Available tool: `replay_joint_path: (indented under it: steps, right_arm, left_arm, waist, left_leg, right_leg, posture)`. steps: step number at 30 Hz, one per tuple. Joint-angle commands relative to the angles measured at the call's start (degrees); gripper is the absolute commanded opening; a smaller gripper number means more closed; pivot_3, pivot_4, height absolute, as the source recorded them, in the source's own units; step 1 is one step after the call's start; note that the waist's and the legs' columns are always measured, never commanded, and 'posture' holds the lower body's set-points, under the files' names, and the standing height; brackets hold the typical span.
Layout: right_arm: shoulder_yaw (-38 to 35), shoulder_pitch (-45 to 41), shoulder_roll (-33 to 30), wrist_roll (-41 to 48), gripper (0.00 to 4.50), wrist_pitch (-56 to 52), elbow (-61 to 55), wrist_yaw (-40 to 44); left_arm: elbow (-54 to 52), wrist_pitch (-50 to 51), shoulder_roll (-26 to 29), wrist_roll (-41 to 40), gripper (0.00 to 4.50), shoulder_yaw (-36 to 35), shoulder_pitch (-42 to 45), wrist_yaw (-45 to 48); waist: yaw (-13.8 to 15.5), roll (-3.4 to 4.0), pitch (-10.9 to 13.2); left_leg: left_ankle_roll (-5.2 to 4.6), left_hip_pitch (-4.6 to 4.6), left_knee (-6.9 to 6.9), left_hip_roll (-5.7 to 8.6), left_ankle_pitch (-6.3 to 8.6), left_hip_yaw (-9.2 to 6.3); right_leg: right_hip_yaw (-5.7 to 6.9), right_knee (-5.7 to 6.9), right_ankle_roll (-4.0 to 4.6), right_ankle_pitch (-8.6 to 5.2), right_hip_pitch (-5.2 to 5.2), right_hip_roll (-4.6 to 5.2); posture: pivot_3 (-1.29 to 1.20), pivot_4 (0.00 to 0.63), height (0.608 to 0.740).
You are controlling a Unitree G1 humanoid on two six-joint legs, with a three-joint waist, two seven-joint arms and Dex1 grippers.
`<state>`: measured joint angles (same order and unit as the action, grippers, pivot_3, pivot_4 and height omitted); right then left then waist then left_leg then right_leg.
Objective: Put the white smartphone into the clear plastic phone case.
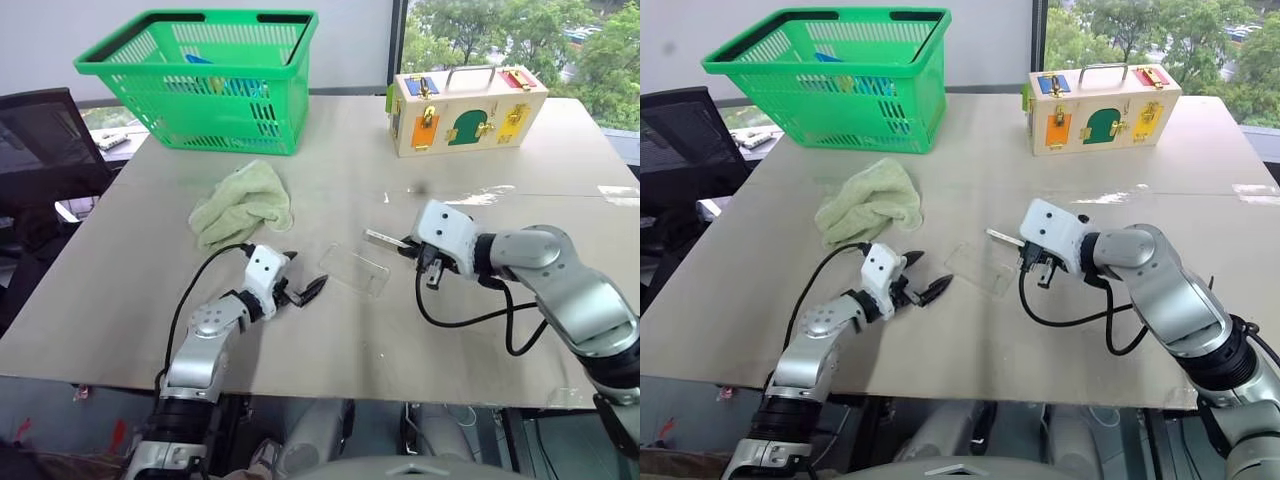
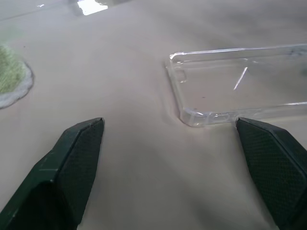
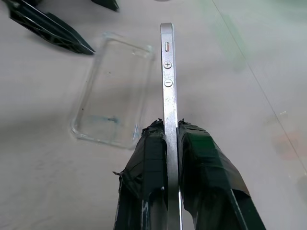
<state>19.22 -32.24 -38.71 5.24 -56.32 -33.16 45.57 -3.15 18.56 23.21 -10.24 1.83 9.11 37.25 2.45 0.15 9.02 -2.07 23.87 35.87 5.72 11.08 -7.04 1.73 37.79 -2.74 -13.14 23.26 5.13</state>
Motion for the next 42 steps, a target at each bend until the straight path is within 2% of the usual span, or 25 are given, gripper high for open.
replay_joint_path:
  steps: [1,4,8,10,13,16,19,21,27,31,40,42]
  right_arm:
    - [-1.10,-0.88,-0.07,0.59,0.04,-0.25,-2.36,-1.08]
    - [-0.69,-1.28,-0.04,0.76,0.04,-0.17,-2.28,-1.49]
    - [0.44,-1.69,-0.01,0.11,0.04,0.60,-1.66,-2.32]
    - [1.57,-1.98,0.22,-0.57,0.04,0.89,-1.17,-3.02]
    - [3.42,-2.99,2.25,-1.15,0.04,-0.40,-0.59,-4.90]
    - [3.96,-4.67,5.45,-0.37,0.04,-4.64,0.17,-6.53]
    - [2.69,-6.20,9.42,2.37,0.04,-11.33,0.71,-7.22]
    - [2.57,-6.78,9.57,3.38,0.04,-14.14,0.57,-7.23]
    - [6.96,-6.55,6.44,0.54,0.04,-15.04,3.99,-11.35]
    - [7.72,-5.52,8.55,1.72,0.04,-16.02,4.26,-12.78]
    - [-1.38,-4.62,15.99,7.88,4.26,-19.84,3.91,-13.73]
    - [-3.65,-4.77,16.49,8.64,4.26,-20.70,3.33,-14.36]
  left_arm:
    - [-4.82,6.13,0.51,-0.91,4.50,0.79,2.58,-0.81]
    - [-7.71,11.23,-0.21,-1.88,4.50,0.89,4.82,-1.97]
    - [-11.20,17.90,-1.72,-4.30,4.50,-0.53,7.20,-4.14]
    - [-12.51,18.69,-1.57,-6.00,4.50,-1.80,7.39,-3.77]
    - [-14.26,20.23,-0.09,-11.44,4.50,-5.05,6.89,-0.31]
    - [-13.71,18.33,4.08,-14.04,4.50,-6.88,5.85,5.09]
    - [-9.11,14.29,8.45,-13.30,4.50,-8.17,5.46,8.87]
    - [-6.61,12.06,9.97,-12.53,4.50,-8.10,6.15,9.93]
    - [-2.37,8.45,10.04,-11.10,4.50,-7.10,8.48,9.15]
    - [0.10,5.83,9.38,-9.99,4.50,-6.38,8.73,9.00]
    - [5.54,4.05,8.48,-8.61,4.50,-4.17,11.91,10.41]
    - [7.71,3.32,8.78,-8.36,4.50,-3.73,13.42,11.33]
  waist:
    - [-0.65,-0.15,0.09]
    - [-1.59,-0.30,0.18]
    - [-2.21,-0.45,0.27]
    - [-2.47,-0.49,0.29]
    - [-2.83,-0.61,0.38]
    - [-3.22,-0.64,0.46]
    - [-3.12,-0.64,0.46]
    - [-2.99,-0.63,0.47]
    - [-2.41,-0.64,0.47]
    - [-2.82,-0.66,0.46]
    - [-3.10,-0.67,0.46]
    - [-3.09,-0.66,0.46]
  left_leg:
    - [0.00,0.00,0.01,0.00,-0.02,-0.02]
    - [-0.06,0.05,0.05,0.01,-0.11,-0.01]
    - [0.04,0.54,-0.02,0.04,-0.29,0.07]
    - [0.07,0.87,0.02,0.04,-0.30,0.09]
    - [0.07,0.88,0.01,0.04,-0.30,0.10]
    - [-0.01,0.85,-0.02,0.03,-0.25,0.06]
    - [-0.20,0.79,0.00,0.02,-0.15,0.04]
    - [-0.20,0.76,0.01,0.02,-0.15,0.03]
    - [-0.13,0.82,0.09,0.11,-0.20,0.01]
    - [-0.01,0.80,0.06,0.09,-0.26,0.04]
    - [-0.14,0.80,0.09,0.09,-0.20,0.04]
    - [-0.13,0.80,0.11,0.10,-0.20,0.03]
  right_leg:
    - [-0.05,-0.01,-0.08,-0.05,0.04,-0.07]
    - [-0.14,-0.04,-0.39,-0.18,0.12,-0.19]
    - [-0.30,-0.19,-0.25,-0.14,0.52,-0.18]
    - [-0.39,-0.27,-0.24,-0.13,0.80,-0.18]
    - [-0.42,-0.35,-0.24,-0.14,0.80,-0.18]
    - [-0.40,-0.28,-0.24,-0.15,0.83,-0.20]
    - [-0.38,-0.18,-0.24,-0.15,0.82,-0.21]
    - [-0.38,-0.14,-0.23,-0.14,0.81,-0.22]
    - [-0.38,-0.18,-0.23,-0.12,0.83,-0.16]
    - [-0.43,-0.13,-0.22,-0.12,0.82,-0.15]
    - [-0.43,-0.06,-0.22,-0.11,0.83,-0.19]
    - [-0.42,-0.06,-0.22,-0.11,0.83,-0.19]
  posture:
    - [0.00,0.150,0.740]
    - [0.00,0.150,0.740]
    - [0.00,0.150,0.740]
    - [0.00,0.150,0.740]
    - [0.00,0.150,0.740]
    - [0.00,0.150,0.740]
    - [0.00,0.150,0.740]
    - [0.00,0.150,0.740]
    - [0.00,0.150,0.740]
    - [0.00,0.150,0.740]
    - [0.00,0.150,0.740]
    - [0.00,0.150,0.740]
